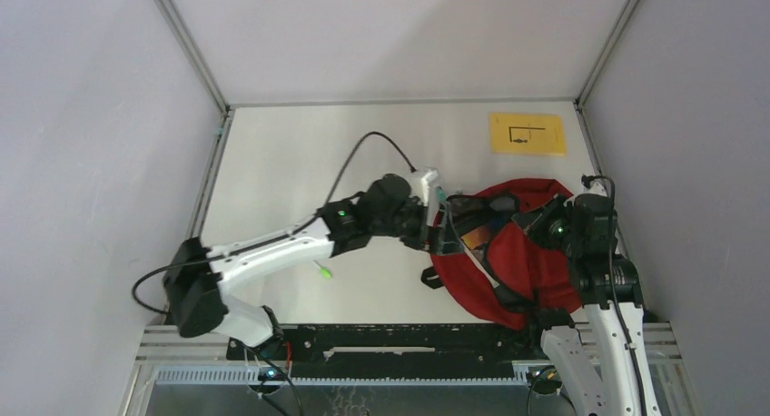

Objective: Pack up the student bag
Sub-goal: Place the book in the student bag, then move the book to the center of the board.

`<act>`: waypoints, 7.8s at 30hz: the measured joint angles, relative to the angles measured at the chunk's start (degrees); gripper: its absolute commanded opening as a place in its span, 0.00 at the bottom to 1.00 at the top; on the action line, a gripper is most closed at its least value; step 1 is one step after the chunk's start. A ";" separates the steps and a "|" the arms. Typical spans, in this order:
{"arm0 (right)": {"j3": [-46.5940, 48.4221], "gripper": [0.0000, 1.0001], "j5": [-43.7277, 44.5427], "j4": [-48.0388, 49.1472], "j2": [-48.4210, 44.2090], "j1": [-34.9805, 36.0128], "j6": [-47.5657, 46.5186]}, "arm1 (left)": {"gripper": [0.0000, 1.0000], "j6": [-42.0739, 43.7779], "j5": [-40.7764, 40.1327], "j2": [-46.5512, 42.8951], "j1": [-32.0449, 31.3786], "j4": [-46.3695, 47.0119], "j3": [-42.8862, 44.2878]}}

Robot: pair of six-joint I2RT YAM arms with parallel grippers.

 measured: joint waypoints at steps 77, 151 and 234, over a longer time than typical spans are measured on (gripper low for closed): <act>-13.03 0.47 20.52 12.20 27.96 13.40 -1.05 | 0.92 3.17 -3.74 -4.39 16.70 -6.62 -8.59; 80.78 1.00 9.05 14.32 111.45 -19.43 -7.34 | 0.99 9.86 -5.62 -3.10 26.12 4.59 -5.77; 95.36 0.99 -2.47 30.99 124.34 -3.69 11.04 | 0.97 1.46 2.01 -0.57 39.50 1.42 -5.70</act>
